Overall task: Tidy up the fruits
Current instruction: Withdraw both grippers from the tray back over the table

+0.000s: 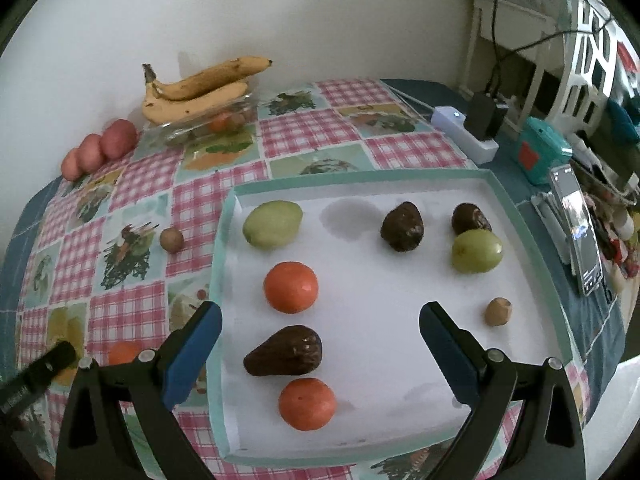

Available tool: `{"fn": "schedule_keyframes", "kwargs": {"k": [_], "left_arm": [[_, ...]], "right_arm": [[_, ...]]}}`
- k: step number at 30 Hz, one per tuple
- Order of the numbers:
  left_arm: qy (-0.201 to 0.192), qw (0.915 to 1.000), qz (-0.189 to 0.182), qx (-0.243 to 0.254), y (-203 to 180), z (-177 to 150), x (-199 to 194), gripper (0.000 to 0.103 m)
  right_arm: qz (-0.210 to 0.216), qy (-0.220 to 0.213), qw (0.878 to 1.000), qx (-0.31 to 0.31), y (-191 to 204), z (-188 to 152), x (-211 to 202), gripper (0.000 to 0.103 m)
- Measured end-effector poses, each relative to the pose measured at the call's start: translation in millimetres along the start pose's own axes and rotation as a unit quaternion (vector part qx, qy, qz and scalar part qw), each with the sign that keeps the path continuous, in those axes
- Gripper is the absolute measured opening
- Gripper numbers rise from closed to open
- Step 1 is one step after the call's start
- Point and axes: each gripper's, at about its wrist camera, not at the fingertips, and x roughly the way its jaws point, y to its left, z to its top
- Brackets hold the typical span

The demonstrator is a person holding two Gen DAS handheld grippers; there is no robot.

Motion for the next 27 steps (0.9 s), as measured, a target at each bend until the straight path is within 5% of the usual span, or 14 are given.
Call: {"fn": "schedule_keyframes", "kwargs": {"k": [13,27], "left_arm": [[0.001,0.9992,-0.029,0.029,-27,-4,-1,0.102],[0.066,0.9924,-0.010,0.103,-55,-22,34,0.098]], "right_arm": [[-0.012,-0.004,1.000,0.008,-10,1,-1,0.099],[-0.022,0.002,1.000,0.011,-14,-1,3,0.099]]}}
